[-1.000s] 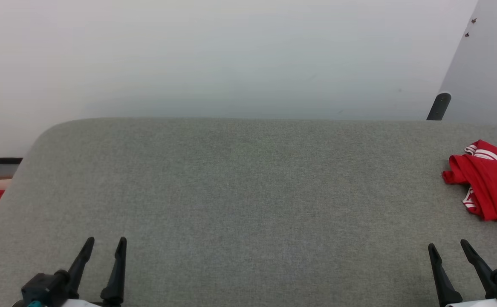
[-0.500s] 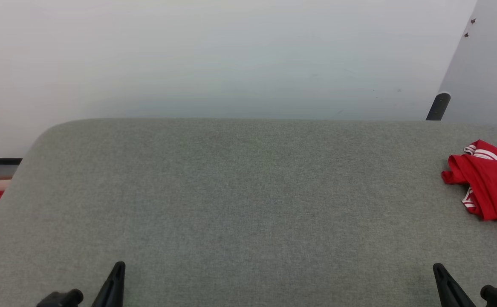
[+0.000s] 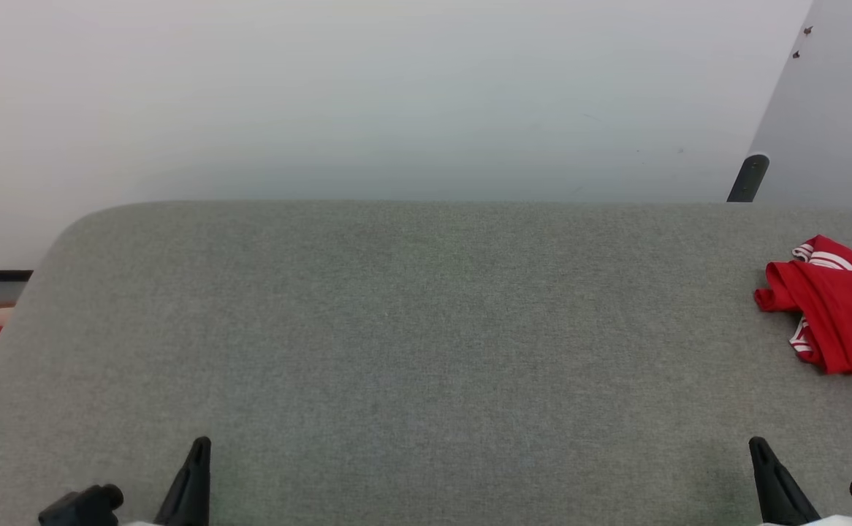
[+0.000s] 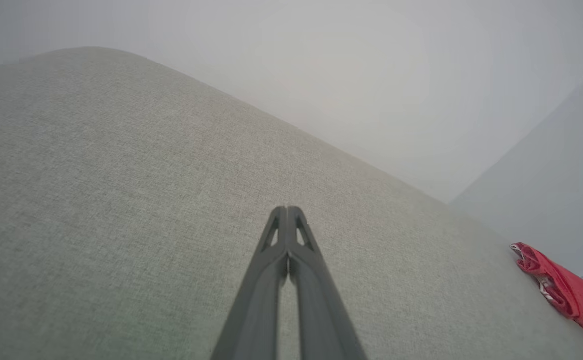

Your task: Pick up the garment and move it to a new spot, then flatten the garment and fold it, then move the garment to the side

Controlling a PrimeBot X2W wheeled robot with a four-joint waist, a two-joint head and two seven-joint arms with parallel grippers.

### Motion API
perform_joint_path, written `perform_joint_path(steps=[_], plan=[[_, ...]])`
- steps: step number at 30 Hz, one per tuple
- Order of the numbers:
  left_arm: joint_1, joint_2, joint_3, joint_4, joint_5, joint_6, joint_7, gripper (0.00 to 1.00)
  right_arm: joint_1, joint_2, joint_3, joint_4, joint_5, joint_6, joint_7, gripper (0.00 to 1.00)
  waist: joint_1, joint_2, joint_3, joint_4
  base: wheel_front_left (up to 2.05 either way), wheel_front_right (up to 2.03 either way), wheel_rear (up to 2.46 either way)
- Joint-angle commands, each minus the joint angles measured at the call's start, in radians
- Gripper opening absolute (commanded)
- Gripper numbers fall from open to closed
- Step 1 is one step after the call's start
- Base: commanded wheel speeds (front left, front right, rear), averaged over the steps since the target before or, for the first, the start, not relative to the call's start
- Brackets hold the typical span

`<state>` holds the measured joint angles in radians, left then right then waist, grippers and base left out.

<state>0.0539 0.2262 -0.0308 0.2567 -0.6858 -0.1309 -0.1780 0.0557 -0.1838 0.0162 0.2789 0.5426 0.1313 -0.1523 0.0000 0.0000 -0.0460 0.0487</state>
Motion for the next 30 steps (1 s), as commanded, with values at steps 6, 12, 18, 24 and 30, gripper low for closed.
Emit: perform_joint_path(steps=[6,12,18,24,30], plan=[[-0.042,-0.01,0.022,-0.015,-0.101,0.0,0.028,0.0,-0.041,0.008,-0.02,-0.02,0.117,0.0,0.027,0.0,0.0,0.0,0.003,-0.003,0.0,0.0,0.0],[-0.053,-0.025,0.033,-0.015,-0.175,0.0,0.052,0.0,-0.052,0.019,-0.03,-0.021,0.202,0.0,0.049,0.0,0.0,0.0,0.006,-0.006,0.0,0.0,0.0],[-0.065,-0.039,0.044,-0.016,-0.245,0.0,0.074,0.0,-0.065,0.03,-0.04,-0.023,0.283,0.0,0.069,0.0,0.0,0.0,0.008,-0.008,0.0,0.0,0.0],[-0.074,-0.052,0.054,-0.016,-0.311,0.0,0.096,0.0,-0.075,0.04,-0.049,-0.025,0.36,0.0,0.088,0.0,0.0,0.0,0.011,-0.011,0.0,0.0,0.0],[-0.084,-0.065,0.064,-0.016,-0.373,0.0,0.116,0.0,-0.084,0.05,-0.058,-0.026,0.432,0.0,0.107,0.0,0.0,0.0,0.014,-0.014,0.0,0.0,0.0]])
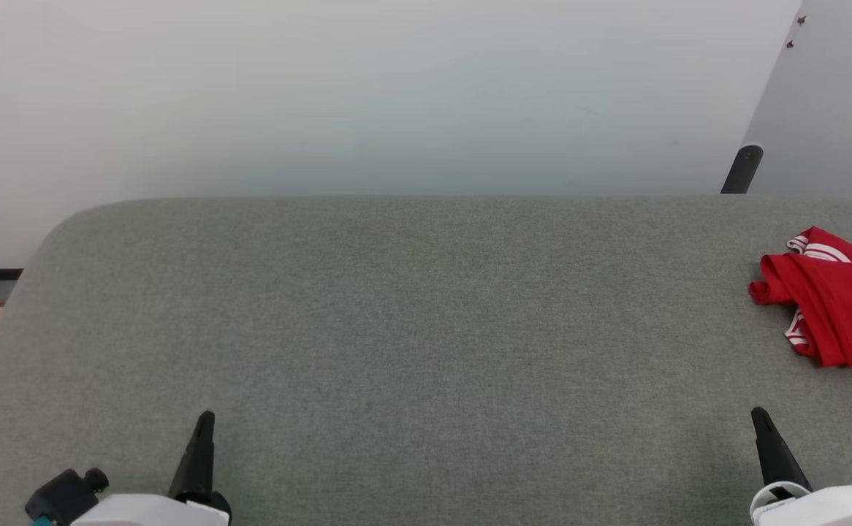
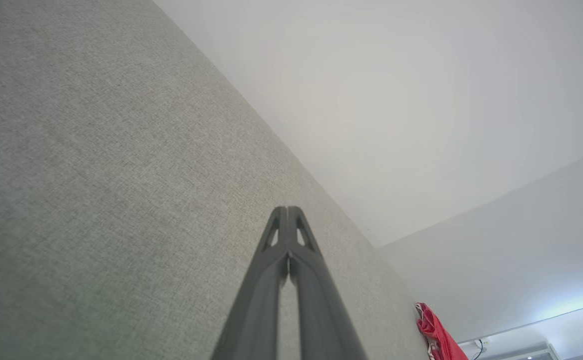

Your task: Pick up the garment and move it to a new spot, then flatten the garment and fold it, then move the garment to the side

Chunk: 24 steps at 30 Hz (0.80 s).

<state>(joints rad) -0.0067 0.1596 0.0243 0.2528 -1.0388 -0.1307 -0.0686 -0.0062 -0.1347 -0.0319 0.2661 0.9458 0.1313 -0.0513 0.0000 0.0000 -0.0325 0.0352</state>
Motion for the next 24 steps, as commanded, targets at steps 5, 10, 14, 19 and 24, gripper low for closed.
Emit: perform_joint_path(steps=[5,10,14,19,24], plan=[[-0.031,-0.007,0.016,-0.012,-0.069,0.0,0.022,0.0,-0.031,0.007,-0.016,-0.014,0.085,0.0,0.019,0.0,0.0,0.0,0.003,-0.003,0.0,0.0,0.0],[-0.039,-0.017,0.023,-0.011,-0.115,0.0,0.037,0.0,-0.039,0.015,-0.022,-0.015,0.138,0.0,0.033,0.0,0.0,0.0,0.005,-0.005,0.0,0.0,0.0],[-0.044,-0.024,0.029,-0.012,-0.15,0.0,0.049,0.0,-0.042,0.021,-0.027,-0.016,0.178,0.0,0.044,0.0,0.0,0.0,0.007,-0.007,0.0,0.0,0.0],[-0.049,-0.032,0.034,-0.011,-0.185,0.0,0.06,0.0,-0.049,0.026,-0.032,-0.017,0.218,0.0,0.053,0.0,0.0,0.0,0.009,-0.008,0.0,0.0,0.0],[-0.055,-0.04,0.04,-0.011,-0.226,0.0,0.072,0.0,-0.057,0.033,-0.038,-0.017,0.267,0.0,0.066,0.0,0.0,0.0,0.011,-0.011,0.0,0.0,0.0]])
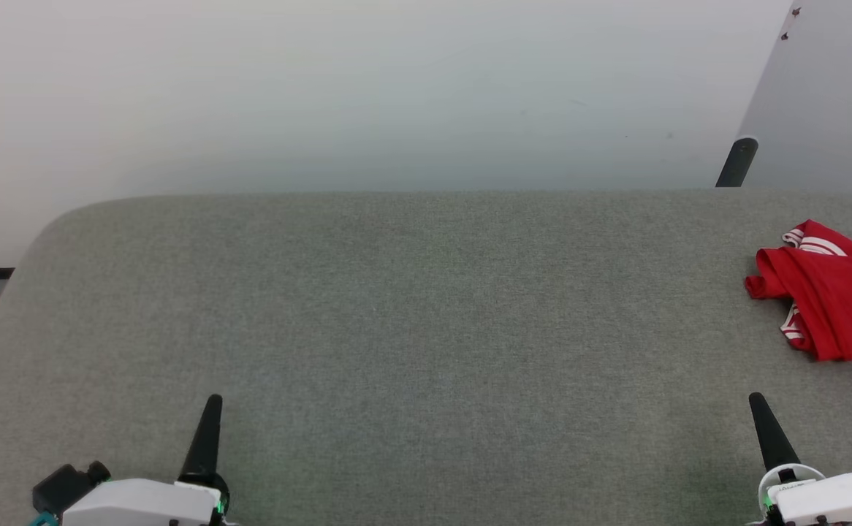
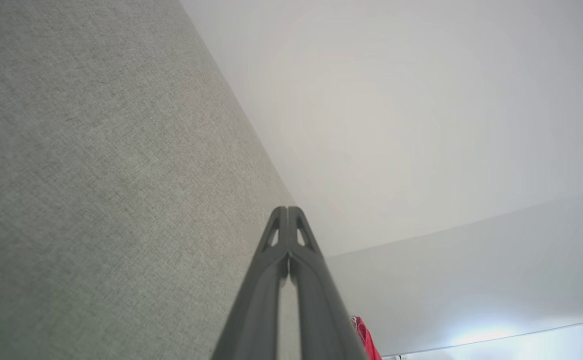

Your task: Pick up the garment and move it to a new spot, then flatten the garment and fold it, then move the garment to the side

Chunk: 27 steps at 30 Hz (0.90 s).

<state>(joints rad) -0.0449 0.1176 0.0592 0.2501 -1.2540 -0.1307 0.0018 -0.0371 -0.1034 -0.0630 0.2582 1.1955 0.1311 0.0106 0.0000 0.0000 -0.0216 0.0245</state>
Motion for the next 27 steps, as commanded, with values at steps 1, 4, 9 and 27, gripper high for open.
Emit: perform_joint_path(steps=[1,4,9,27], plan=[[-0.018,0.001,0.006,-0.009,-0.019,0.0,0.004,0.0,-0.028,0.003,-0.008,-0.01,0.027,0.0,0.007,0.0,0.0,0.0,0.0,0.0,0.0,0.0,0.0],[-0.023,-0.004,0.01,-0.009,-0.043,0.0,0.013,0.0,-0.029,0.006,-0.011,-0.01,0.052,0.0,0.014,0.0,0.0,0.0,0.002,-0.002,0.0,0.0,0.0],[-0.027,-0.012,0.016,-0.008,-0.081,0.0,0.025,0.0,-0.036,0.011,-0.016,-0.01,0.095,0.0,0.024,0.0,0.0,0.0,0.004,-0.004,0.0,0.0,0.0],[-0.046,-0.037,0.035,-0.008,-0.205,0.0,0.066,0.0,-0.056,0.032,-0.033,-0.013,0.24,0.0,0.06,0.0,0.0,0.0,0.012,-0.012,0.0,0.0,0.0]])
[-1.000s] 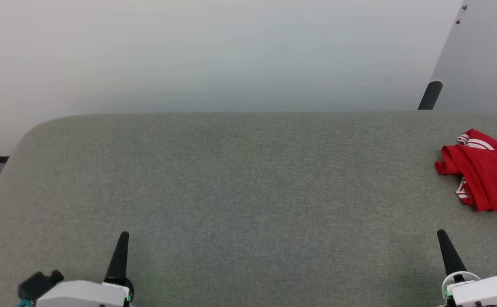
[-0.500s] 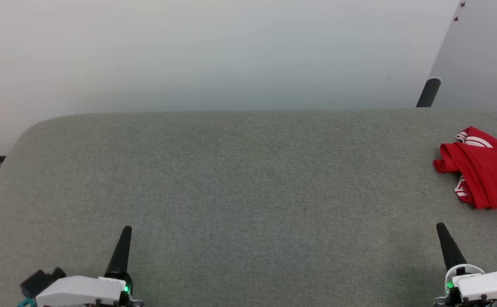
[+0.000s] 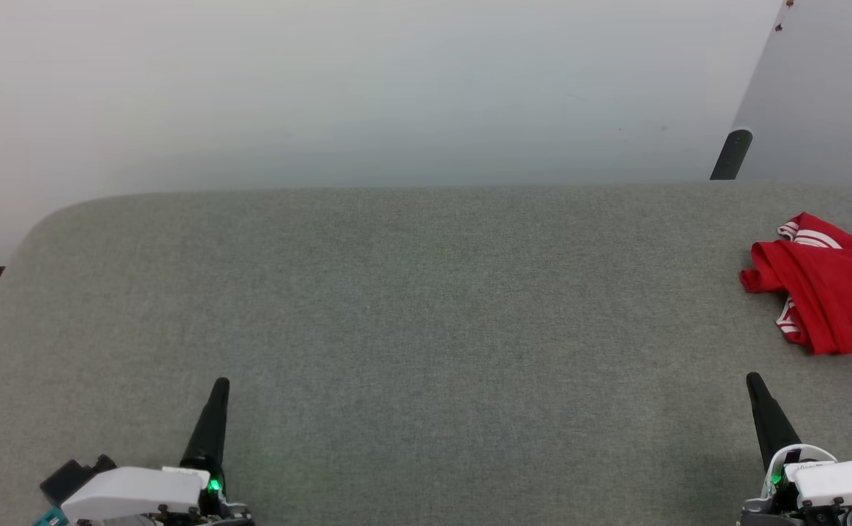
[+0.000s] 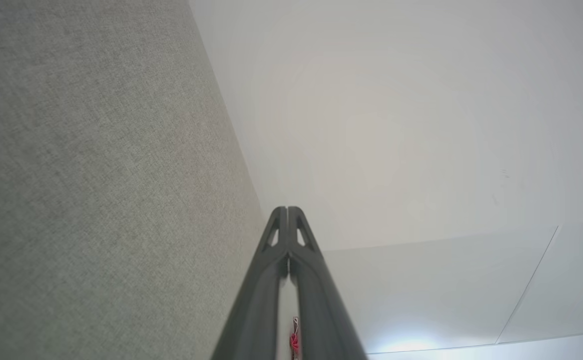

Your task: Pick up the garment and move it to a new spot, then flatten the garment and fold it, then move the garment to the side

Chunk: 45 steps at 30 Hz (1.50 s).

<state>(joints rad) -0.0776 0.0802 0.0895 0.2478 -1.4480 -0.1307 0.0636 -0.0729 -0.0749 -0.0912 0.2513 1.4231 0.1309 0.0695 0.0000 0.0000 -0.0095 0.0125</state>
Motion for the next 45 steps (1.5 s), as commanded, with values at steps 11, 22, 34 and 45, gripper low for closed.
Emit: perform_joint_path(steps=[11,22,34,45], plan=[[-0.023,-0.015,0.014,-0.005,-0.079,0.0,0.026,0.0,-0.028,0.013,-0.014,-0.007,0.092,0.0,0.021,0.0,0.0,0.0,0.005,-0.005,0.0,0.0,0.0],[-0.032,-0.027,0.025,-0.004,-0.142,0.0,0.046,0.0,-0.039,0.023,-0.022,-0.008,0.165,0.0,0.04,0.0,0.0,0.0,0.01,-0.01,0.0,0.0,0.0],[-0.036,-0.032,0.028,-0.004,-0.165,0.0,0.054,0.0,-0.038,0.027,-0.024,-0.008,0.192,0.0,0.048,0.0,0.0,0.0,0.013,-0.012,0.0,0.0,0.0],[-0.036,-0.032,0.028,-0.004,-0.165,0.0,0.054,0.0,-0.038,0.027,-0.024,-0.008,0.192,0.0,0.047,0.0,0.0,0.0,0.013,-0.012,0.0,0.0,0.0]])
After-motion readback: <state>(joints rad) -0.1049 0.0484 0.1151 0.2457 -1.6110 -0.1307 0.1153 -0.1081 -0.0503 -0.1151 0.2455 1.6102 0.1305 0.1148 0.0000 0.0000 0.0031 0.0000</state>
